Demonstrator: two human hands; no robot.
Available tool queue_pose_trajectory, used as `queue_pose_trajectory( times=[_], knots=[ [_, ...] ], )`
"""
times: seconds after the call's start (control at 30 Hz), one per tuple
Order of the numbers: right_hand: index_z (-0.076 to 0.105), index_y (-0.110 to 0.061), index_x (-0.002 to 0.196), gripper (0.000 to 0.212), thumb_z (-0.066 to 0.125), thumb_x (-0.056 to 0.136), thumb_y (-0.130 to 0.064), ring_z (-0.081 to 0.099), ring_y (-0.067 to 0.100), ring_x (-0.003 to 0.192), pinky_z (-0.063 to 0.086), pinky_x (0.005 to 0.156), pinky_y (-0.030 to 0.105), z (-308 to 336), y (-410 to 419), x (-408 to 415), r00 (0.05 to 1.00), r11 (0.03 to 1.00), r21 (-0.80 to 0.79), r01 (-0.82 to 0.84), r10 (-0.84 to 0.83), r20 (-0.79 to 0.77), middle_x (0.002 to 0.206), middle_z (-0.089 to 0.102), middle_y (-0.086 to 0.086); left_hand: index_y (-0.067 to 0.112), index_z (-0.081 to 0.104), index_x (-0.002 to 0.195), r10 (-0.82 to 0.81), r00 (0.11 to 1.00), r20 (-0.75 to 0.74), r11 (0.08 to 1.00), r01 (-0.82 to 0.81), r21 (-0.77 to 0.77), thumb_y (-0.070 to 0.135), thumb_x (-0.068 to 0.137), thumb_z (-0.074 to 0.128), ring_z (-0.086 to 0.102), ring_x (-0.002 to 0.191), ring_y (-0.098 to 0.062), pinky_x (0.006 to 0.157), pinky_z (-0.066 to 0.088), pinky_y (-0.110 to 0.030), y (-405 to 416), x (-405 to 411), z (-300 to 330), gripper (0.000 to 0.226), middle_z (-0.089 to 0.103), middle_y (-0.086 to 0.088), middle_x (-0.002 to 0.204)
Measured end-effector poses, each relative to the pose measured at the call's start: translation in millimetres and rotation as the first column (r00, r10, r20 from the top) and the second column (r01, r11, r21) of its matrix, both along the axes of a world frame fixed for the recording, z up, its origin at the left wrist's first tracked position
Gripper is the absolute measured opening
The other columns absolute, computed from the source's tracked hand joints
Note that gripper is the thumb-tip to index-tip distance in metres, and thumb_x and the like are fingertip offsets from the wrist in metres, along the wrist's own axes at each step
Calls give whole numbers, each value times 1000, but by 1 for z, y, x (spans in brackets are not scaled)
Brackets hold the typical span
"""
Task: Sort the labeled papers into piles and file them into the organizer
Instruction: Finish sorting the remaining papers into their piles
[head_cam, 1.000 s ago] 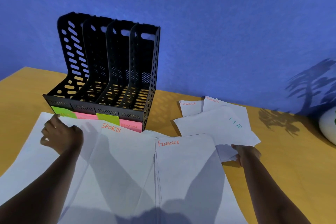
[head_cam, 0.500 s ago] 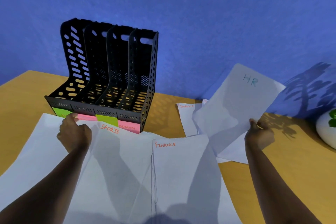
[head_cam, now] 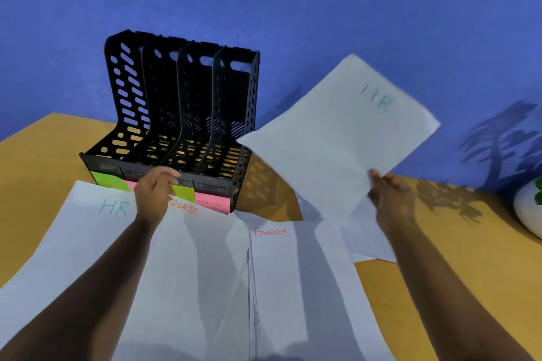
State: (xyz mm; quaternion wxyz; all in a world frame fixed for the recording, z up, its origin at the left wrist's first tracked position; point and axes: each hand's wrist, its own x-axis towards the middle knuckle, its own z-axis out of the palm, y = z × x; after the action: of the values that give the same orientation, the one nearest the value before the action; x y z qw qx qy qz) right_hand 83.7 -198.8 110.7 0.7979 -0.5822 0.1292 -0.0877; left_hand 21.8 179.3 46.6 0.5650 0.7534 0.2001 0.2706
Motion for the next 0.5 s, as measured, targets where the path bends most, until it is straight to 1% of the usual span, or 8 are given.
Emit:
queue_pose_trajectory(
  times=[0.07, 0.17, 0.23, 0.27, 0.33, 0.37, 0.4, 0.5],
  knots=[
    [60, -14, 76, 14, 58, 86, -4, 64, -2, 52, 53, 51, 15, -26, 19, -19, 993, 992, 44, -117, 118, -15, 56, 69, -13, 19, 66, 71, -219, 961, -172, 961, 181, -209, 29, 98, 36, 58, 41, 1, 57, 42, -24, 0, -2, 10, 41, 69, 6, 61],
    [62, -14, 76, 4, 65, 76, -11, 64, 1, 52, 54, 51, 21, -61, 46, -47, 970, 974, 25, -223, 225, -90, 58, 71, -10, 14, 74, 76, -555, 767, -322, 798, 382, -465, 59, 90, 24, 72, 59, -11, 74, 51, -33, -2, -9, 20, 68, 76, -2, 70],
    [65, -13, 74, 10, 65, 79, -5, 64, 7, 54, 54, 52, 23, -80, 59, -60, 959, 969, -14, -245, 241, -151, 59, 71, -7, 19, 70, 84, -655, 678, -333, 730, 453, -511, 55, 90, 27, 73, 63, -9, 72, 56, -32, -6, -11, 17, 57, 76, 0, 68],
    [66, -13, 72, 15, 64, 82, -2, 64, 12, 56, 54, 54, 25, -88, 64, -66, 953, 966, -38, -254, 244, -179, 61, 70, -5, 22, 66, 92, -703, 633, -324, 688, 489, -537, 55, 88, 36, 73, 66, -6, 67, 58, -28, -8, -15, 18, 44, 77, 4, 73],
    [67, -13, 70, 17, 65, 82, -2, 59, 20, 64, 51, 57, 27, -97, 75, -76, 939, 955, -89, -285, 259, -224, 67, 67, 3, 21, 67, 98, -762, 542, -354, 638, 537, -552, 69, 53, 70, 73, 71, -7, 57, 57, -20, -5, -19, 13, 66, 77, 3, 88],
    [67, -13, 70, 16, 65, 82, -2, 59, 22, 66, 51, 57, 27, -99, 79, -81, 930, 944, -111, -312, 279, -241, 71, 65, 7, 18, 69, 95, -754, 520, -402, 654, 544, -525, 64, 35, 83, 72, 67, -9, 52, 54, -17, 1, -19, 5, 76, 77, 2, 85],
    [66, -12, 71, 15, 66, 82, -3, 59, 21, 67, 52, 57, 27, -99, 83, -84, 919, 932, -121, -343, 306, -248, 74, 64, 9, 15, 70, 94, -727, 528, -439, 686, 535, -493, 53, 33, 89, 69, 60, -10, 47, 50, -16, 4, -22, 4, 74, 76, 2, 78],
    [62, -11, 70, 17, 63, 84, -2, 62, 12, 61, 54, 52, 22, -96, 93, -90, 879, 886, -124, -447, 409, -245, 73, 62, 7, 5, 66, 104, -611, 599, -518, 791, 434, -431, 19, 76, 74, 59, 69, -18, 60, 45, -24, 23, -28, -7, 32, 73, 0, 77]
  ],
)
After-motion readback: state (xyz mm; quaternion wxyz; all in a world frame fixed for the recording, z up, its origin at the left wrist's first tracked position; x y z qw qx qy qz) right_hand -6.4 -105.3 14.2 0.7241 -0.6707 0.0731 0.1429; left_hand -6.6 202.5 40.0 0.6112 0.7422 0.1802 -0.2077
